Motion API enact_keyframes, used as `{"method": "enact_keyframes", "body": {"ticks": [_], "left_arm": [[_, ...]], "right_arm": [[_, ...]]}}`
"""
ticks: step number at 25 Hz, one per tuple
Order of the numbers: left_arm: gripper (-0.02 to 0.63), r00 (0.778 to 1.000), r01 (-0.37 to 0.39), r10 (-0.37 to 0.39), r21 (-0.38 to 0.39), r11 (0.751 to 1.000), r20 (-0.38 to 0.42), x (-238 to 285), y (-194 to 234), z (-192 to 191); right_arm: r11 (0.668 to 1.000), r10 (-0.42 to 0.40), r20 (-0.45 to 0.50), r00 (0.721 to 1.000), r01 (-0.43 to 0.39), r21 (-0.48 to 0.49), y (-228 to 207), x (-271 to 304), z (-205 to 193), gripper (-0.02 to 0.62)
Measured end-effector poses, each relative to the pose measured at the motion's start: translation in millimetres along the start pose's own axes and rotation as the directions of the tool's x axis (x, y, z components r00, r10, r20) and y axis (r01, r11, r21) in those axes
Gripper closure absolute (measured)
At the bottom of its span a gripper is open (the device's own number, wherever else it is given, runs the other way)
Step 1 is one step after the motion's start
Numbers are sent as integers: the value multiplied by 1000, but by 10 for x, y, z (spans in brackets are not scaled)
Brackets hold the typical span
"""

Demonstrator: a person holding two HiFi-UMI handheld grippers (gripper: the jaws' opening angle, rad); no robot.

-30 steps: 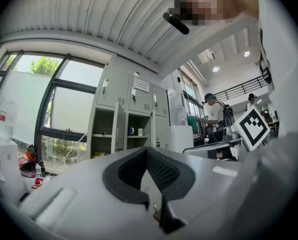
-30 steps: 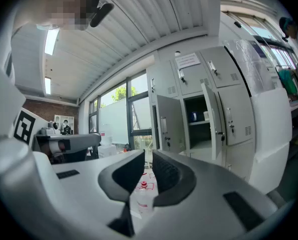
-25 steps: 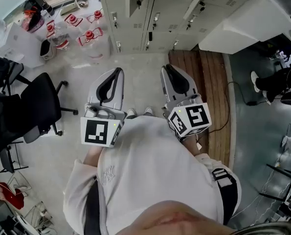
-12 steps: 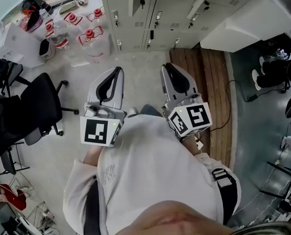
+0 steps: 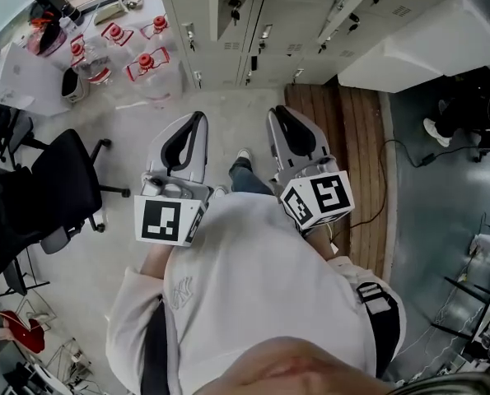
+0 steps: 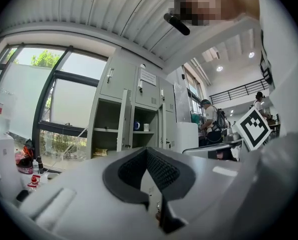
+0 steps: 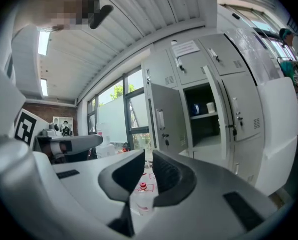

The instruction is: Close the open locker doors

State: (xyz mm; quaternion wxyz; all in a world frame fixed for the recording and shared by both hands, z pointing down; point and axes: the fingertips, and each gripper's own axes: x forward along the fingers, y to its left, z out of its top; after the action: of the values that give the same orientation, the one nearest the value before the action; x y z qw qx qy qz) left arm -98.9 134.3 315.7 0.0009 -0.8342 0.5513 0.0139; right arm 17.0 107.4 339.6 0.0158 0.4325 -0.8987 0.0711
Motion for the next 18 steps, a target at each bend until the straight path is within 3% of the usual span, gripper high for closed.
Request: {"method": "enact_keyframes", "body": {"ticks": [12,18], "left_arm": [[604,993,-115,114,14,993,42,1006,430,121],[604,990,-142,142,8,990,20,1194,623,44]], "right_arm": [[975,201,53,978,-194,-107,-519,1018,571,546],[958,281,92,955,-274,-84,-581,1454,763,546]]}}
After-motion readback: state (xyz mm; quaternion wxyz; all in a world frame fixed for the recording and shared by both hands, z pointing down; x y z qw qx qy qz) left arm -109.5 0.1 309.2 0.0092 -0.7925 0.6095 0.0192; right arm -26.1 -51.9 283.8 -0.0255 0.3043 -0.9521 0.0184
